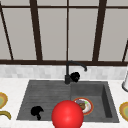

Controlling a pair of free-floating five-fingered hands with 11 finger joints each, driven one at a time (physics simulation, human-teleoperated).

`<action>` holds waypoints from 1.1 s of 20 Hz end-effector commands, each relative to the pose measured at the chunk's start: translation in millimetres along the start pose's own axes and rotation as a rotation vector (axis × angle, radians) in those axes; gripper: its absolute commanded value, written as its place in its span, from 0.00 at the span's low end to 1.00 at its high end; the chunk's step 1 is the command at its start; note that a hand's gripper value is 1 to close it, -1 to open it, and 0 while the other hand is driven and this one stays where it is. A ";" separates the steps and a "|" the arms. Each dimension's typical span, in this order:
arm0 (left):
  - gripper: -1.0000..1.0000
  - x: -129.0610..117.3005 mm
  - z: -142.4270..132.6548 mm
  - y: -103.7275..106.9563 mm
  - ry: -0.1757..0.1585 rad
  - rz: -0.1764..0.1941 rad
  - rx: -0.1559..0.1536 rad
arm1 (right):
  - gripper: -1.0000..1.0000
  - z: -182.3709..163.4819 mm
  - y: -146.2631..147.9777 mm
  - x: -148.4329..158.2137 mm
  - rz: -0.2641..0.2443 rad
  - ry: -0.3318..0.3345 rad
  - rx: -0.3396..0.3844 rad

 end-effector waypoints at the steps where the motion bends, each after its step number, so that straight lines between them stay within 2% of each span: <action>1: 0.50 0.0 0.0 0.0 0.000 0.000 0.000 | 1.00 2.4 -8.9 32.5 0.006 -0.008 0.011; 8: 0.50 0.0 0.0 0.0 0.000 0.000 0.000 | 1.00 8.8 -4.7 37.8 0.010 0.078 -0.002; 9: 0.50 0.0 0.0 0.0 0.000 0.000 0.000 | 1.00 6.4 -12.5 36.8 0.017 0.068 0.034; 12: 0.50 0.0 0.0 0.0 0.000 0.000 0.000 | 1.00 4.0 -7.9 23.1 -0.105 0.046 0.068; 13: 0.50 0.0 0.0 0.0 0.000 0.000 0.000 | 1.00 3.1 -5.1 25.7 -0.104 0.052 0.070; 15: 0.50 0.0 0.0 0.0 0.000 0.000 0.000 | 1.00 2.8 -6.6 27.8 -0.070 0.056 0.069; 16: 0.50 0.0 0.0 0.0 0.000 0.000 0.000 | 1.00 2.8 -8.9 26.7 -0.069 0.055 0.073; 18: 0.50 0.0 0.0 0.0 0.000 0.000 0.000 | 1.00 2.6 -10.1 21.8 -0.121 0.048 0.090; 19: 0.50 0.0 0.0 0.0 0.000 0.000 0.000 | 1.00 1.8 -7.5 22.6 -0.131 0.049 0.094; 22: 0.50 0.0 0.0 0.0 0.000 0.000 0.000 | 1.00 0.4 -9.5 25.4 -0.100 0.061 0.100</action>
